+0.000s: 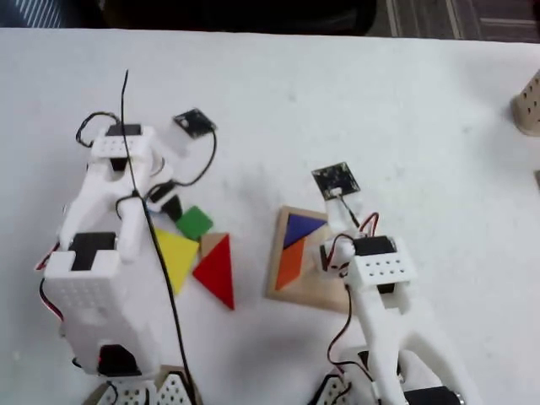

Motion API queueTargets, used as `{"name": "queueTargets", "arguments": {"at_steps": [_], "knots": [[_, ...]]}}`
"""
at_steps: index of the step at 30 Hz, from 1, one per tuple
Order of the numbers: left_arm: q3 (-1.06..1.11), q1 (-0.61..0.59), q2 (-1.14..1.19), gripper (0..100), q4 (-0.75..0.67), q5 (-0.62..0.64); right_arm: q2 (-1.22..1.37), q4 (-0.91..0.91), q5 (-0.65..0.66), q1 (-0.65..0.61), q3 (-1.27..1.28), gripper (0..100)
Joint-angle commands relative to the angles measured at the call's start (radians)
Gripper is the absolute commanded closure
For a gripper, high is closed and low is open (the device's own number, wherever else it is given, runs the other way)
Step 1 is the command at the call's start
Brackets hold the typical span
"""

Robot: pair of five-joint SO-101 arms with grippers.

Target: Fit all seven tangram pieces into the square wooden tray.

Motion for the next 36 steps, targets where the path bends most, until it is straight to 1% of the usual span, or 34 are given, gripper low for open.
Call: {"name": "queueTargets", "arguments": {"at_steps": [1, 7, 11, 12, 18, 24, 25, 27, 29, 30, 33, 36], "knots": [[-0.038, -0.012, -0.010, 76, -0.014, -0.029, -0.025, 0.004, 0.020, 0.010, -0.005, 98.0], [-0.040, -0.031, -0.013, 76, -0.021, -0.021, -0.025, 0.002, 0.020, 0.008, -0.005, 98.0], [-0.034, -0.033, -0.013, 82, -0.068, 0.061, -0.025, 0.002, 0.020, 0.005, -0.005, 98.0], [-0.034, -0.031, -0.013, 83, -0.075, 0.063, -0.025, 0.002, 0.020, 0.005, -0.005, 98.0], [-0.037, -0.025, -0.005, 79, -0.077, 0.071, -0.025, 0.002, 0.020, 0.007, -0.005, 98.0], [-0.035, -0.030, -0.005, 79, -0.069, 0.074, -0.025, 0.002, 0.020, 0.008, -0.005, 98.0], [-0.034, -0.031, -0.005, 79, -0.069, 0.083, -0.025, 0.002, 0.020, 0.008, -0.005, 98.0], [-0.038, -0.045, -0.005, 79, -0.077, 0.160, -0.025, 0.002, 0.020, 0.010, -0.005, 98.0], [-0.043, -0.051, -0.005, 75, -0.077, 0.216, -0.025, 0.002, 0.020, 0.012, -0.005, 98.0], [-0.043, -0.051, -0.005, 73, -0.077, 0.218, -0.025, 0.002, 0.020, 0.012, -0.005, 98.0], [-0.041, -0.051, -0.005, 73, -0.077, 0.209, -0.025, 0.002, 0.020, 0.012, -0.005, 98.0], [-0.038, -0.044, -0.005, 75, -0.075, 0.153, -0.025, 0.002, 0.020, 0.012, -0.005, 98.0]]}}
